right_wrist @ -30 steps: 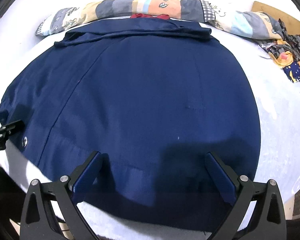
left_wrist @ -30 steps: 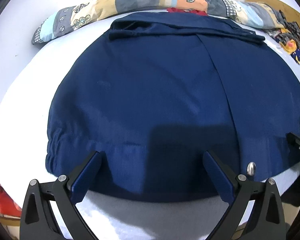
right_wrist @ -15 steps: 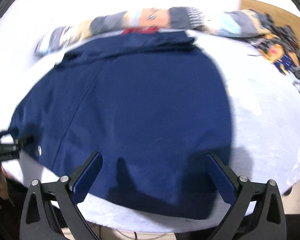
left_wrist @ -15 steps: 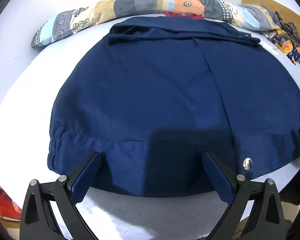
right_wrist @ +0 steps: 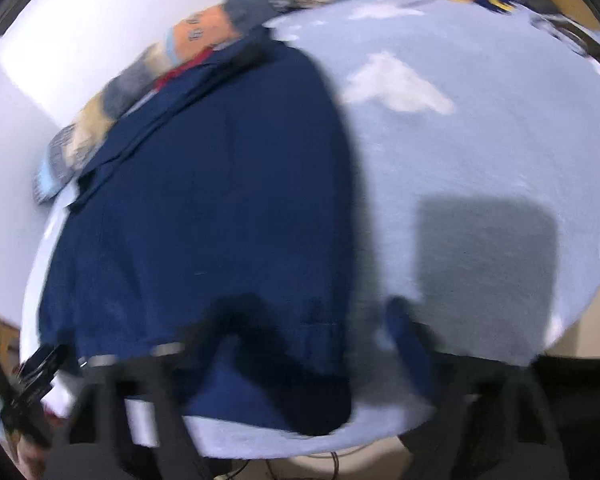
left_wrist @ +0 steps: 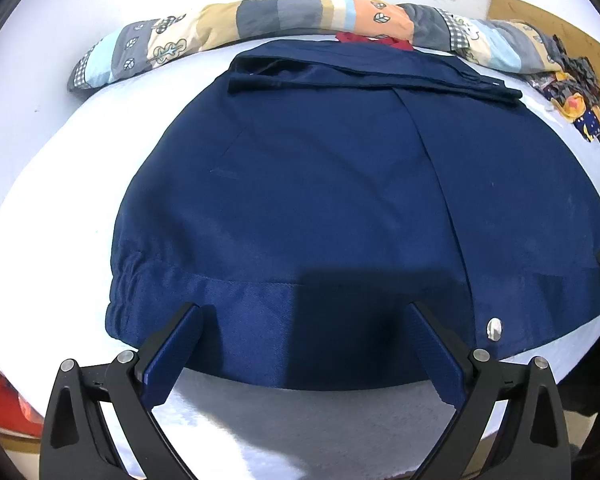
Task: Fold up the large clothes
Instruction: 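Position both grippers at the shirt hem, then close both grippers on the navy shirt hem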
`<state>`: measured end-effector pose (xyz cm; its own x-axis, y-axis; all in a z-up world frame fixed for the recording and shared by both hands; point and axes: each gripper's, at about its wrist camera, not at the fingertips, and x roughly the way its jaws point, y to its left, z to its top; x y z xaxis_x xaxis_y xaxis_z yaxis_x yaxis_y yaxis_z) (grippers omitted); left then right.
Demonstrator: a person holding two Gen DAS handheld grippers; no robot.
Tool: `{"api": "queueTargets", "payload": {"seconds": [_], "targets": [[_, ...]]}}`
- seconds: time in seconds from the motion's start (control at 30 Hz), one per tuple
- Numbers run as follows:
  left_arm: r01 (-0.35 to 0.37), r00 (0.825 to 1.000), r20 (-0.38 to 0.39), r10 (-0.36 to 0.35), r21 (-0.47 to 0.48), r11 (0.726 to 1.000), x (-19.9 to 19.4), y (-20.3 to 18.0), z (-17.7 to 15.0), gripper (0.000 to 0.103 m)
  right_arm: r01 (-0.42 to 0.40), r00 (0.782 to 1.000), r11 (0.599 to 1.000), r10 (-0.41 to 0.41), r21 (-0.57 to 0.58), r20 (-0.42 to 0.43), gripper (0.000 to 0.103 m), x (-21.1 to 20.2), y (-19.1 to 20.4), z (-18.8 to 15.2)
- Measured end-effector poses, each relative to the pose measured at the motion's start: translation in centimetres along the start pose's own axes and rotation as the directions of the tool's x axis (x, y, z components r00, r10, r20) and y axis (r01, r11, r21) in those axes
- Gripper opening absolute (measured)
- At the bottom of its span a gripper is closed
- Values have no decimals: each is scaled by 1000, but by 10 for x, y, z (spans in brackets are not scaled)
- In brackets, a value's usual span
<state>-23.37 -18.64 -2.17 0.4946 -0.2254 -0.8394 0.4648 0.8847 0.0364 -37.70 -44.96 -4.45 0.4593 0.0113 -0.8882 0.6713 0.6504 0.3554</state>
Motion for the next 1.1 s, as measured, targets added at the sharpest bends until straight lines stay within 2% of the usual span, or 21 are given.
{"api": "queueTargets", "payload": {"seconds": [0.03,0.07,0.23,0.4,0.43,0.5,0.6,0.73,0.83,0.87,0.93,1.0,1.03,1.07,1.1], "targets": [[1,1000,0,-1,1,1000,0,0,0,101,7,1000,1000,-7,-29,0,29,-1,6,0],[3,1000,1,-3,0,1000,-1,0,0,101,16,1000,998,-16,-53,13,18,-4,9,1],[5,1000,4,-5,-16,1000,-1,3,1,101,-13,999,1000,13,-21,32,18,-5,1,4],[9,1000,24,-8,-26,1000,-7,6,4,101,-34,999,999,34,-8,4,26,1,-2,2],[8,999,41,-7,-33,999,-12,8,5,101,-56,998,998,56,14,-4,28,3,-4,5],[18,998,69,-15,-48,999,-20,15,8,101,-122,992,990,124,77,-17,39,6,-12,5],[32,995,99,-24,-83,996,-32,32,14,101,-197,979,968,202,156,-14,43,7,-22,7],[59,992,116,-40,-170,984,-47,71,18,102,-182,983,974,185,133,-14,44,9,-15,6],[99,994,75,-84,-238,966,-48,109,22,102,-123,992,991,124,58,-18,43,9,-3,7],[110,993,58,-98,-265,958,-47,123,23,102,-103,994,994,104,37,-20,44,10,0,7],[169,985,30,-170,-361,917,-41,154,22,102,-77,997,997,77,13,-16,45,11,4,7],[267,958,32,-285,-464,845,-32,182,20,101,-84,996,996,85,21,-17,51,11,3,7],[296,948,47,-315,-495,817,-29,191,19,101,-91,996,996,92,26,-17,52,11,2,8],[316,940,60,-335,-521,793,-26,197,17,101,-95,995,995,95,30,-19,53,12,2,8],[327,935,62,-348,-526,785,-24,200,17,101,-97,995,995,98,32,-17,56,11,1,7]]}}
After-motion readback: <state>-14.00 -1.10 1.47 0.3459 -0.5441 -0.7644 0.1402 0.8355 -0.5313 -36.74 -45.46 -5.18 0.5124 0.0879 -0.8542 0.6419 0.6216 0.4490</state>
